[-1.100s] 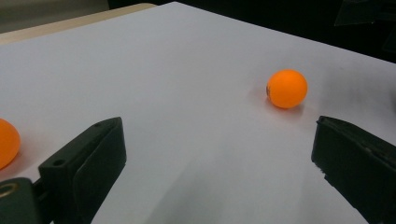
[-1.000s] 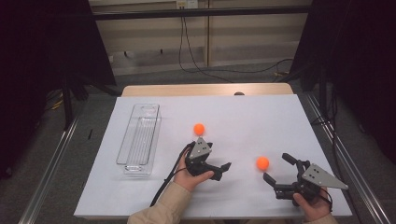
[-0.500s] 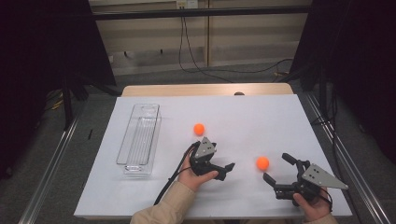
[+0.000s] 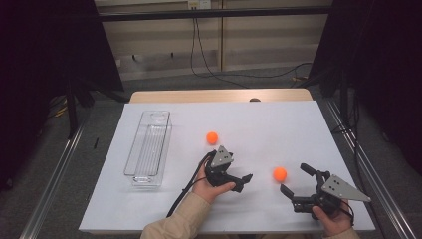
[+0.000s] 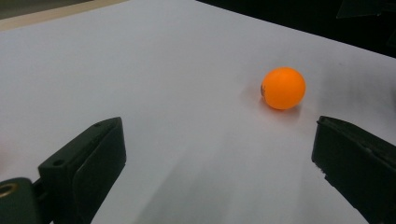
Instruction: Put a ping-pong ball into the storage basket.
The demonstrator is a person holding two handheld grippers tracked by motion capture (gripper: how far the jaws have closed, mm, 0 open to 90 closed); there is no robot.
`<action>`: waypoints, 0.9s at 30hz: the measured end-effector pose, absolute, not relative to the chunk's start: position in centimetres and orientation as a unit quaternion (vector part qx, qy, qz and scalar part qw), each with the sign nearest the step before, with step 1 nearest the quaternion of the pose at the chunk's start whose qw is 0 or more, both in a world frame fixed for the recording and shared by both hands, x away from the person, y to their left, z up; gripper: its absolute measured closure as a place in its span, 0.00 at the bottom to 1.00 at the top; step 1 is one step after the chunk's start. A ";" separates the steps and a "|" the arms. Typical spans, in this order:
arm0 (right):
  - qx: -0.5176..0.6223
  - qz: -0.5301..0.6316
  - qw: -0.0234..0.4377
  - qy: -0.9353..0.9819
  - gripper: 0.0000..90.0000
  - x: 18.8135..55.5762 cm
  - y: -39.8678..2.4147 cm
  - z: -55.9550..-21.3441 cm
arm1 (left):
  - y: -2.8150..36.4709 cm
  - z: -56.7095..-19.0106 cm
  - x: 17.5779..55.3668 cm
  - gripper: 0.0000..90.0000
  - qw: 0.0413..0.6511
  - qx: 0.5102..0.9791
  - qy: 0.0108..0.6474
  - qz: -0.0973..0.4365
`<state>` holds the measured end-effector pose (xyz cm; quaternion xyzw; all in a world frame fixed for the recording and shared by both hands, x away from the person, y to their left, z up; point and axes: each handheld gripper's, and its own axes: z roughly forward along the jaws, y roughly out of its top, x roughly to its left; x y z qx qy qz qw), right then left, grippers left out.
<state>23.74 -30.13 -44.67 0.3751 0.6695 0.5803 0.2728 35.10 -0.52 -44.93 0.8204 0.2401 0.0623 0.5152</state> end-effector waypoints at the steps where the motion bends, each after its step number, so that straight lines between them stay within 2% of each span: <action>1: 0.375 0.580 0.273 0.670 0.02 23.7 -30.1 -44.7 | -0.6 -44.9 35.1 0.03 0.515 0.820 0.241 0.060; 27: 0.374 0.581 0.272 0.670 0.02 23.7 -30.1 -44.7 | -2.0 -45.2 35.4 0.04 0.506 0.830 0.231 0.052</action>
